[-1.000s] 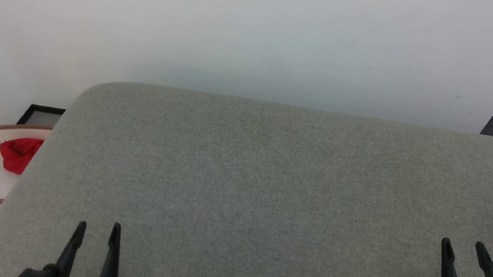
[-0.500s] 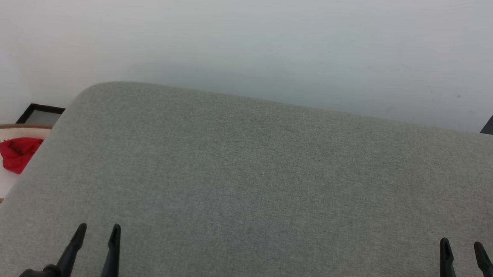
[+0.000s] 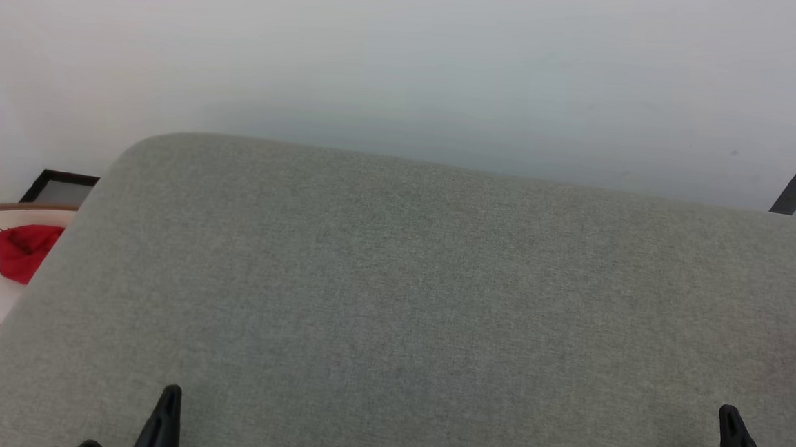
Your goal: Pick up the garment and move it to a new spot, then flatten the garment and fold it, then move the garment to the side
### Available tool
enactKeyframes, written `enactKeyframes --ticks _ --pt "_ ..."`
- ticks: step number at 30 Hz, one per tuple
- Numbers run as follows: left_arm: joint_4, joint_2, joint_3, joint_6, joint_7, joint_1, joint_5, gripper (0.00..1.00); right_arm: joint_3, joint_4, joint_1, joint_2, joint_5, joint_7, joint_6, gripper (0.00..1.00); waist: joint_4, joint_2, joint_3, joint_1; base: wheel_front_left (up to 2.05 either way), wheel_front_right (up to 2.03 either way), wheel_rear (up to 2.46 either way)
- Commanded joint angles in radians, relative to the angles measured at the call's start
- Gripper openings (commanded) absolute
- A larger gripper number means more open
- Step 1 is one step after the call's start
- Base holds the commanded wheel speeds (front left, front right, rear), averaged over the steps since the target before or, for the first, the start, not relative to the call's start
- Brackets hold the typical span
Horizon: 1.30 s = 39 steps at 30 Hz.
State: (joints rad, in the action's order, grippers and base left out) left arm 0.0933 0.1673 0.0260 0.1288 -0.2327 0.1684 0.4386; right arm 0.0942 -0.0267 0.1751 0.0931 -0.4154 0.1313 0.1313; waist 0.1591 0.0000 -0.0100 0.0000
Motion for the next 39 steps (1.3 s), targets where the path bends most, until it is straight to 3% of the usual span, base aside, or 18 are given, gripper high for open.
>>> enactKeyframes --ticks 1,21,39 --pt "-0.008 0.006 0.005 -0.001 0.006 -0.026 0.043 0.0 0.004 0.008 -0.029 0.003 -0.043 -0.005 0.0 0.0 -0.002 0.0 0.0 0.0 0.0 0.0 0.0" --pt "0.037 -0.016 0.014 0.001 0.085 -0.096 0.352 0.0 0.008 -0.051 -0.099 -0.008 -0.347 -0.068 0.0 0.0 -0.029 0.0 0.002 0.0 0.0 0.0 0.0" --pt "0.063 -0.035 0.025 0.001 0.143 -0.141 0.563 0.0 0.011 -0.092 -0.146 -0.016 -0.559 -0.112 0.0 0.0 -0.052 0.0 0.004 0.0 0.0 0.0 0.0"
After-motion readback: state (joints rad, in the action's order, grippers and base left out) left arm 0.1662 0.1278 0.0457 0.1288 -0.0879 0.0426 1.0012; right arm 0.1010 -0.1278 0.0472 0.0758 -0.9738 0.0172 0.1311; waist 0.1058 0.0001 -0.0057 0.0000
